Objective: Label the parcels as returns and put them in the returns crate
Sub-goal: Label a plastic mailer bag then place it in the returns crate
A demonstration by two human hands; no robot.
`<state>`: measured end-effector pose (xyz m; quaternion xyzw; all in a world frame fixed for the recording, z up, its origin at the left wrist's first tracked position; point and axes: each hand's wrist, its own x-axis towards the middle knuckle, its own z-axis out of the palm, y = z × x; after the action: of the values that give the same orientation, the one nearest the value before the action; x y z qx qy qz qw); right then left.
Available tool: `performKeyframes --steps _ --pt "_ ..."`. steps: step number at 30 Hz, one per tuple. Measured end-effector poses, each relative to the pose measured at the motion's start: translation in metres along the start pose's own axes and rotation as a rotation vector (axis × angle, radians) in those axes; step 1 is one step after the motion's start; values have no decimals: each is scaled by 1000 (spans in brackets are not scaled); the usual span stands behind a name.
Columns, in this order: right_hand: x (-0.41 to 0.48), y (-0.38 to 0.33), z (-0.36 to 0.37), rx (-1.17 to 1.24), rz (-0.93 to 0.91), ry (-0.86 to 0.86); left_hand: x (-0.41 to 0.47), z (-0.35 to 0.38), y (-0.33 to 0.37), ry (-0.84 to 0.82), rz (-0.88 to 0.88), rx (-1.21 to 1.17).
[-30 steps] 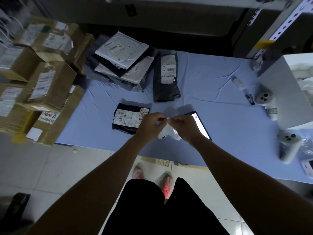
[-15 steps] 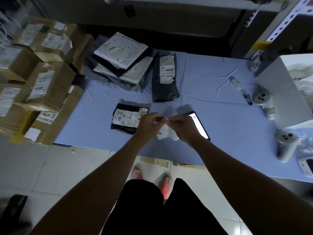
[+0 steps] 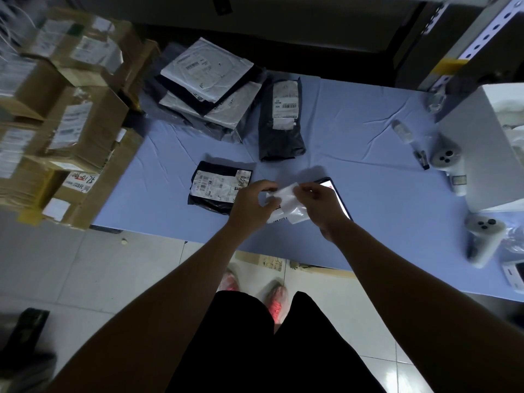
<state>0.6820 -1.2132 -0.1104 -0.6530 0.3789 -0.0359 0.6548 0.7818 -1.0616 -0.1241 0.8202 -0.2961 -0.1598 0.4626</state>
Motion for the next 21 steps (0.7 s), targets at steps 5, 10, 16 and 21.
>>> performKeyframes --steps 5,10,16,21 --pt "0 9 -6 7 0 18 -3 6 4 33 -1 -4" --pt "-2 8 -8 -15 -26 -8 -7 8 6 12 46 -23" --pt "1 9 -6 -34 -28 12 -7 10 11 -14 122 66" --pt "2 5 -6 -58 -67 18 -2 9 14 9 28 -1"
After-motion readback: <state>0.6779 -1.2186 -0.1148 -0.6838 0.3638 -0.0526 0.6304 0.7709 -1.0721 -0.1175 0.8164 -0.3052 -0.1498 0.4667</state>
